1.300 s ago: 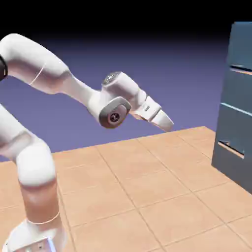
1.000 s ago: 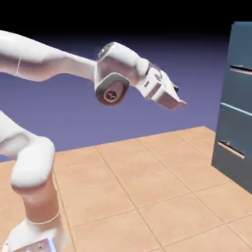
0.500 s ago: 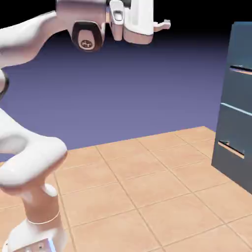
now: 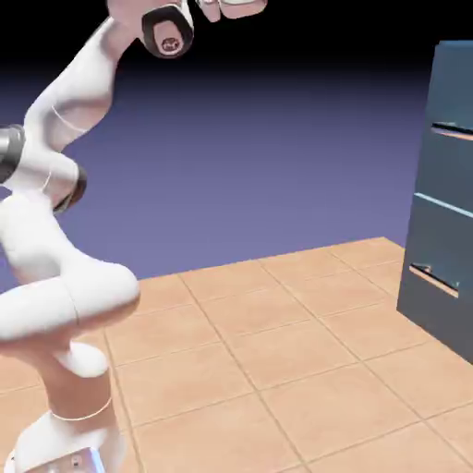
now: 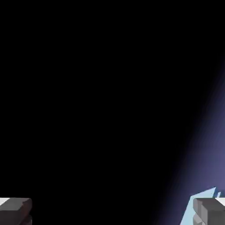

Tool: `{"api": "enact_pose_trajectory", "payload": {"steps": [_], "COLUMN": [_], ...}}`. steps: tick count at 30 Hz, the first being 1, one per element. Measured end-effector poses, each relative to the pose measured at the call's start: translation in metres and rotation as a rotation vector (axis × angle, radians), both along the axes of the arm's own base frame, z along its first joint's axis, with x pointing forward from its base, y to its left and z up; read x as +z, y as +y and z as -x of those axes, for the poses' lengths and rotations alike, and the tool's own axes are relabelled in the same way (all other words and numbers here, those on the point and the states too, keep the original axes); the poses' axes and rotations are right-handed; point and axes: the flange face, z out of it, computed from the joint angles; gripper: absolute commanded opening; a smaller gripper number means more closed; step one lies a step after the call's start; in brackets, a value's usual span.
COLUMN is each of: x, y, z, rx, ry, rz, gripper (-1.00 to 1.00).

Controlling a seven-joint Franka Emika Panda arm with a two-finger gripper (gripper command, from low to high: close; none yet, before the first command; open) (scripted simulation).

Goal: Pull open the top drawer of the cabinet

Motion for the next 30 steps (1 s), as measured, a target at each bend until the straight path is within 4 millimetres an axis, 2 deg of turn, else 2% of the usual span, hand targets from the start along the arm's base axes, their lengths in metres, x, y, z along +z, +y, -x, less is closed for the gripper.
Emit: {"api": "enact_pose_trajectory", "payload": {"steps": [6, 9, 12, 15, 18, 21, 24, 26, 30], "x": [-0.031, -0.059, -0.094, -0.137, -0.187, -0.244, -0.306, -0.308, -0.307], "y": [0.046, 0.056, 0.056, 0.045, 0.021, -0.014, -0.059, -0.061, -0.06], "z": [-0.085, -0.137, -0.192, -0.249, -0.304, -0.354, -0.397, -0.398, -0.421], "rx": [0.105, 0.158, 0.209, 0.255, 0.294, 0.325, 0.348, 0.349, 0.347], "ry": [-0.013, 0.008, 0.045, 0.093, 0.149, 0.208, 0.264, 0.266, 0.266], "rz": [-0.026, -0.052, -0.092, -0.147, -0.221, -0.315, -0.428, -0.432, -0.433], "gripper": [0.0, 0.0, 0.0, 0.0, 0.0, 0.0, 0.0, 0.0, 0.0]}}
